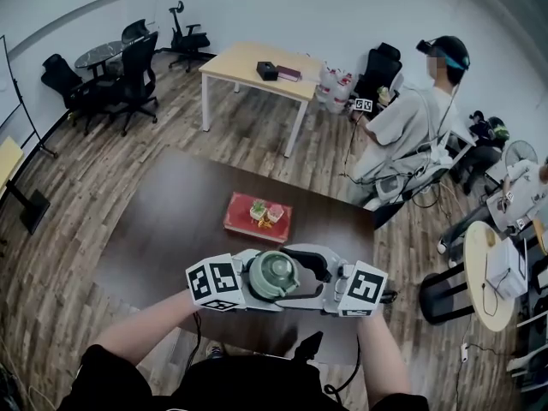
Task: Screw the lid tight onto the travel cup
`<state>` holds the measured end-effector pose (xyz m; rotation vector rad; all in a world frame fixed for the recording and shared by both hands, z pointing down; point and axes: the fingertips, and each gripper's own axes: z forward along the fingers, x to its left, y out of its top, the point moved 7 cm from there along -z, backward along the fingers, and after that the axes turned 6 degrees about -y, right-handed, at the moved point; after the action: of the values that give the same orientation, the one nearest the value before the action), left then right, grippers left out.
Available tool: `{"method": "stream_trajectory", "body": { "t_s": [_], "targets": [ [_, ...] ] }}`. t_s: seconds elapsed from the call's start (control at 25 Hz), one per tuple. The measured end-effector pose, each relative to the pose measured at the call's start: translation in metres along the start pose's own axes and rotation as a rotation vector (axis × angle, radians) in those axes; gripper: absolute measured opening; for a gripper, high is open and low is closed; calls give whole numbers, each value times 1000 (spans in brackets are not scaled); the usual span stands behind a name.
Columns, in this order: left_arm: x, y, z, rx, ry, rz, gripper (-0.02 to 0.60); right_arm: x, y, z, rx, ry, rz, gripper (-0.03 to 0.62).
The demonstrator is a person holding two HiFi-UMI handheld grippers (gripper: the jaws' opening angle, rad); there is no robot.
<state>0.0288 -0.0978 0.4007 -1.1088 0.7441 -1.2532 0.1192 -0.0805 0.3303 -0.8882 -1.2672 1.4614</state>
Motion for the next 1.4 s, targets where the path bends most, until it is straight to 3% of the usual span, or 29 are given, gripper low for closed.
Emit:
{"method": "stream_trajectory", "body": {
  "t_s": [0.08, 0.16, 0.28, 0.44, 0.52, 0.6, 0.76, 0.88, 1.04, 1.2, 1.28, 1.4],
  "targets": [
    [1, 0, -1, -7, 8, -9, 422, 0, 1, 4, -11, -16, 25, 411],
    [6, -1, -5, -12, 42, -16, 422, 1, 2, 8, -18, -107, 50, 407],
    [13, -3, -8, -9, 101, -25, 422, 9, 2, 15, 2, -337, 91, 405],
    [14, -8, -6, 15, 128, -33, 420, 29, 2, 27, 77, -718, 193, 405],
    [12, -9, -4, 10, 117, -39, 420, 35, 2, 31, 93, -811, 211, 405],
    [13, -8, -7, -5, 113, -51, 422, 35, 2, 32, 81, -776, 185, 406],
    [12, -3, -14, -46, 68, -74, 420, 28, 4, 16, 5, -483, 143, 419],
    [5, 2, -16, -62, 15, -86, 422, 11, 7, -9, -80, -323, 152, 419],
    [-7, 5, -9, -61, -60, -94, 422, 5, 8, -13, -40, -108, -15, 425],
    [-16, 3, -4, -11, -119, -67, 422, 5, 12, -2, -32, 53, -27, 423],
    [-17, 1, -5, 13, -111, -46, 422, 7, 12, 3, -23, 83, -9, 420],
    [-12, -2, -9, 13, -58, -49, 420, 9, 8, 6, -49, -18, 31, 414]
  ]
}}
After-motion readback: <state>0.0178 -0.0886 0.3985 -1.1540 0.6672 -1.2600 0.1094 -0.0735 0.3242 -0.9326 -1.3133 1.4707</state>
